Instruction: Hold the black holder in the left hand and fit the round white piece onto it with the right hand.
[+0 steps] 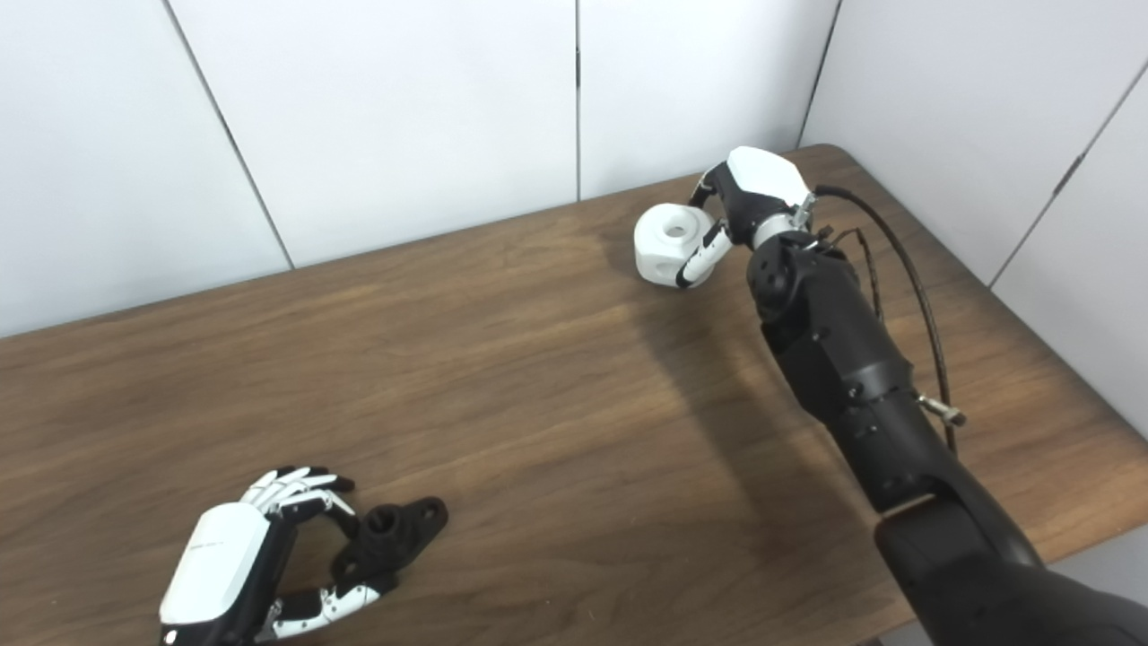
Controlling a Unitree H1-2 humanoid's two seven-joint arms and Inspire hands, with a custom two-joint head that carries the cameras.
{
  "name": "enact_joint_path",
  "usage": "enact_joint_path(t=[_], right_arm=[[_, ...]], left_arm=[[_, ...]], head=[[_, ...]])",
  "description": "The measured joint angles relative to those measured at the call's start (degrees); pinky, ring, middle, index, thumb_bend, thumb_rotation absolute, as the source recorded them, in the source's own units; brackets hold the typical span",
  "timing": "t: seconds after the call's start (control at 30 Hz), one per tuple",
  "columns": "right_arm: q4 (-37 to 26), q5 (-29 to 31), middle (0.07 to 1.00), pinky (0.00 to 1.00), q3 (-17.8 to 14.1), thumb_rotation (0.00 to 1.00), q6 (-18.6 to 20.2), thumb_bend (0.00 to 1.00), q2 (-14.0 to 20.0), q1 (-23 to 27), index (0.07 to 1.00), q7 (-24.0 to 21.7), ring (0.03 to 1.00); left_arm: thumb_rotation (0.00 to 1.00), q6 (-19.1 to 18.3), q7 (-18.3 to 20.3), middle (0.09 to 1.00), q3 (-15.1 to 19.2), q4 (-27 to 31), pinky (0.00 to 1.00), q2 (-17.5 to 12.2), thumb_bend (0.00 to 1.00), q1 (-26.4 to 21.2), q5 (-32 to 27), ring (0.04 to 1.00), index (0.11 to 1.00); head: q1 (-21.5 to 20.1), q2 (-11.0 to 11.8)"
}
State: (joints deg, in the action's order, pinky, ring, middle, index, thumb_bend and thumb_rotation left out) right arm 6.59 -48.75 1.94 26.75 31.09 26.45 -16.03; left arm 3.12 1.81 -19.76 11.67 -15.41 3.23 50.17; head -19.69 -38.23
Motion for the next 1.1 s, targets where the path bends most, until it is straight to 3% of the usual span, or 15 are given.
enact_joint_path(t=[0.23,0.33,0.5,0.63,0.67,0.73,0.93,1.1], right_arm=[[-7.3,-0.1,0.822,1.0,-0.1,0.14,0.0,0.52,0.0,-0.1,0.487,-5.0,0.942],[-10.7,-0.2,0.813,1.0,-0.6,0.14,0.1,0.52,-0.3,-0.2,0.486,-9.2,0.929],[-17.7,-2.6,0.797,1.0,-4.4,0.14,0.1,0.52,-4.5,-0.2,0.485,-17.2,0.891],[-21.0,-5.1,0.813,1.0,-4.6,0.14,0.1,0.52,-6.9,-0.1,0.486,-23.5,0.876],[-21.7,-5.5,0.805,0.91,-4.5,0.14,0.1,0.52,-7.1,0.0,0.486,-24.3,0.858],[-23.1,-5.8,0.801,0.85,-4.6,0.14,0.1,0.52,-7.6,0.1,0.485,-26.0,0.847],[-27.5,-4.3,0.794,0.84,-3.2,0.14,0.1,0.52,-8.0,0.1,0.484,-31.2,0.834],[-29.6,-4.6,0.82,0.92,-3.5,0.14,0.1,0.52,-9.5,0.1,0.484,-35.2,0.862]], left_arm=[[0.04,0.0,-0.2,0.746,-0.1,0.0,0.9,0.1,0.52,0.0,0.4,0.831,0.485],[0.04,0.0,-0.5,0.748,-0.3,-0.1,0.91,0.1,0.52,0.0,0.8,0.834,0.485],[0.05,-0.1,-0.9,0.754,-0.4,-0.2,0.91,0.1,0.52,0.0,1.2,0.839,0.485],[0.05,-0.3,-1.0,0.757,-0.7,-0.2,0.91,0.4,0.52,0.0,1.6,0.84,0.486],[0.05,-0.4,-1.0,0.756,-0.8,-0.2,0.91,0.6,0.52,0.0,1.7,0.839,0.485],[0.05,-0.5,-1.0,0.755,-0.9,-0.2,0.91,0.9,0.52,0.0,1.9,0.837,0.485],[0.05,-1.3,-1.2,0.763,-1.3,-0.2,0.93,1.4,0.52,0.0,2.9,0.847,0.486],[0.05,-2.2,-1.4,0.766,-1.7,-0.2,0.94,1.9,0.52,0.0,3.4,0.855,0.486]], head=[[1.7,-0.3],[2.2,-0.4],[3.5,-0.9],[4.7,-1.1],[4.7,-1.1],[6.3,-1.6],[9.8,-2.0],[12.3,-2.6]])
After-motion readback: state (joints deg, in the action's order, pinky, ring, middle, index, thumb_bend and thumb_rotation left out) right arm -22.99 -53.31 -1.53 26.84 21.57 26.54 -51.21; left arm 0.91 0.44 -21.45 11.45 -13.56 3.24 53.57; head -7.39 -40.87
